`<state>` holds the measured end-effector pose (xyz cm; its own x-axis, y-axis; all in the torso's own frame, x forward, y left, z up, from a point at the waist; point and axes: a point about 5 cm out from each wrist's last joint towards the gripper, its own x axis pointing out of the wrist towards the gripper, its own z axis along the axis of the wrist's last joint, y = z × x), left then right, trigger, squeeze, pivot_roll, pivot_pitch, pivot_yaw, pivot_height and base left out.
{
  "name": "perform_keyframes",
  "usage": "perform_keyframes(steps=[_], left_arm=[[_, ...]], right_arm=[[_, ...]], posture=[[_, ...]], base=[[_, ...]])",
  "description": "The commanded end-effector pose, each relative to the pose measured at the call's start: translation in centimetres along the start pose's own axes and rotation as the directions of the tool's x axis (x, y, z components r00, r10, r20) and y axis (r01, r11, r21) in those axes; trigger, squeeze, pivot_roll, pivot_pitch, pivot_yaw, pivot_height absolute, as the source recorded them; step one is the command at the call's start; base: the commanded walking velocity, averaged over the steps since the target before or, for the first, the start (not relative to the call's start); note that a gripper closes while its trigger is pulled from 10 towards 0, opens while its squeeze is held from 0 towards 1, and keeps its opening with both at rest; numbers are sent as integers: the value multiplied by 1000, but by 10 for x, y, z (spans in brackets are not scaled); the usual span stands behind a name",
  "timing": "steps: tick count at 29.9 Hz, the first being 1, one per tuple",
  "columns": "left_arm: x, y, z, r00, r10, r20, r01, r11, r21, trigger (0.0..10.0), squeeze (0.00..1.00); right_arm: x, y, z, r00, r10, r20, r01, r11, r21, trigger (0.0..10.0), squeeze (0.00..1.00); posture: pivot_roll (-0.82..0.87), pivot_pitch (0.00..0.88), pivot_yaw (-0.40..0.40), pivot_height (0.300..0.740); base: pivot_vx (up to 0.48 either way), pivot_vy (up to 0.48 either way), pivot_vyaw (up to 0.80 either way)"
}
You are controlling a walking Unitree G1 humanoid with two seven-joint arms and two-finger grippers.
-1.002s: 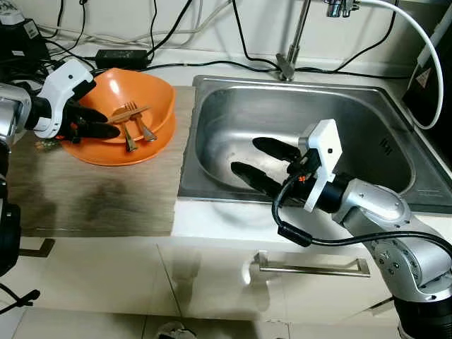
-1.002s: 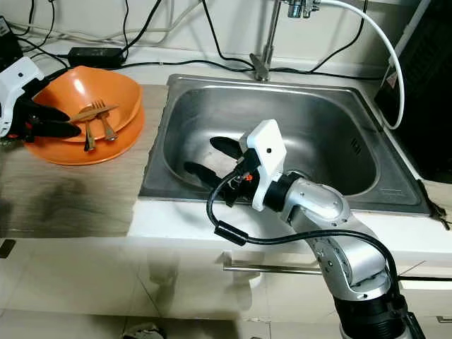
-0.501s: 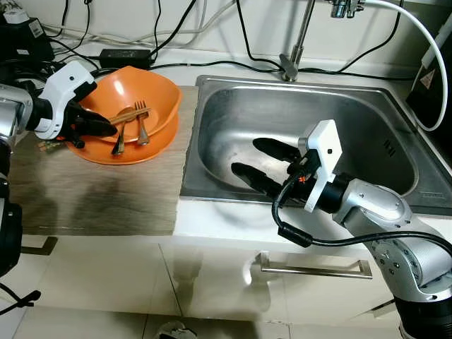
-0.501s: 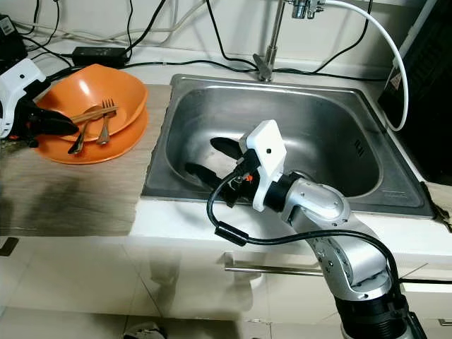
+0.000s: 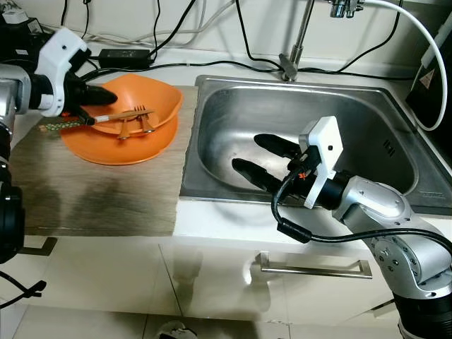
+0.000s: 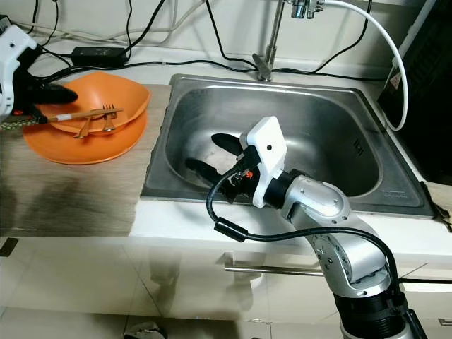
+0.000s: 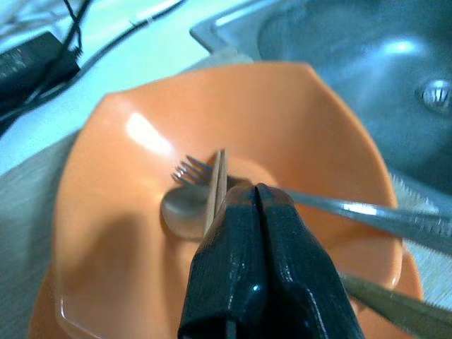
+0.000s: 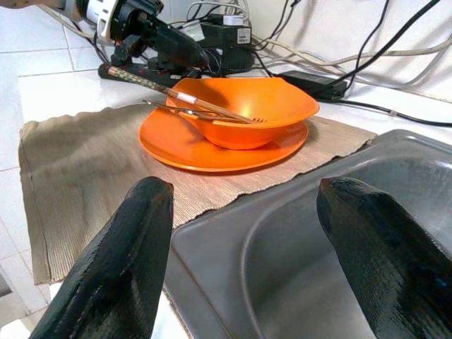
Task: Kitchen organization
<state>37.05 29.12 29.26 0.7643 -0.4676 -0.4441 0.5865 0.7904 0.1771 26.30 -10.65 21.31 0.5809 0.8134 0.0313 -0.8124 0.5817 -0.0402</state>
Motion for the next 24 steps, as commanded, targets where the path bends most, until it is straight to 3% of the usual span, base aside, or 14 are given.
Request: perform_keyframes(steps=[1, 4, 5, 6, 8, 9, 10, 11, 16, 17, 18, 20, 22, 24], left_arm=[[-3, 2, 7, 999, 12, 38, -11, 1000, -29, 0, 0], [-4, 3, 9, 998, 21, 61, -18, 999, -42, 0, 0], [-5, 3, 12, 996, 24, 90, -20, 999, -46, 0, 0], [-7, 2, 22, 984, 26, 176, -18, 999, -48, 0, 0], [-8, 2, 25, 979, 26, 202, -17, 999, -48, 0, 0], [-11, 3, 42, 934, 91, 345, -84, 996, -35, 7294, 0], [-12, 3, 46, 916, 120, 384, -115, 993, -35, 7294, 0], [-15, 5, 48, 891, 174, 419, -178, 984, -29, 10000, 0], [-25, 5, 50, 790, 309, 530, -382, 924, 31, 10000, 0], [-25, 5, 50, 790, 309, 530, -382, 924, 31, 10000, 0], [-33, -1, 50, 747, 316, 585, -411, 911, 32, 10000, 0], [-36, -3, 50, 732, 322, 601, -424, 905, 33, 10000, 0], [-44, -11, 47, 693, 329, 642, -469, 882, 54, 10000, 0], [-52, -20, 37, 673, 308, 672, -459, 887, 53, 10000, 0]], right_arm=[[-2, -5, 3, 1000, -29, 7, 29, 999, -15, 10000, 0], [-1, -6, 3, 1000, -30, 9, 30, 999, -15, 10000, 0], [-1, -6, 3, 999, -32, 10, 32, 999, -16, 10000, 0], [-1, -7, 4, 999, -42, 14, 42, 999, -17, 10000, 0], [-2, -7, 4, 999, -46, 16, 46, 999, -17, 10000, 0], [-2, -10, 4, 994, -102, 35, 103, 994, -24, 10000, 0], [-2, -12, 4, 991, -124, 42, 125, 992, -26, 10000, 0], [-2, -16, 5, 982, -181, 62, 183, 983, -22, 10000, 0], [-3, -26, 9, 930, -340, 139, 339, 940, 33, 10000, 0], [-3, -26, 9, 930, -340, 139, 339, 940, 33, 10000, 0], [-4, -28, 10, 909, -383, 163, 381, 924, 45, 10000, 0], [-4, -29, 10, 903, -394, 169, 392, 919, 45, 10000, 0], [-4, -29, 9, 889, -421, 178, 421, 906, 41, 10000, 0], [-3, -29, 7, 872, -452, 188, 453, 891, 37, 10000, 0]], posture=[[87, 33, -11, 740], [88, 33, -11, 740], [87, 33, -9, 740], [87, 33, -9, 740], [87, 33, -9, 740], [85, 30, -6, 740], [85, 30, -6, 740], [86, 27, -4, 740], [87, 22, -9, 740], [87, 22, -9, 740], [89, 19, -14, 740], [90, 19, -15, 740], [92, 17, -16, 740], [98, 16, -23, 740]], base=[[0, 0, 0], [0, 0, 0], [0, 0, 0], [0, 0, 0], [0, 0, 0], [0, 0, 0], [0, 0, 0], [0, 0, 0], [0, 0, 0], [0, 0, 0], [0, 0, 0], [0, 0, 0], [0, 0, 0], [0, 0, 0]])
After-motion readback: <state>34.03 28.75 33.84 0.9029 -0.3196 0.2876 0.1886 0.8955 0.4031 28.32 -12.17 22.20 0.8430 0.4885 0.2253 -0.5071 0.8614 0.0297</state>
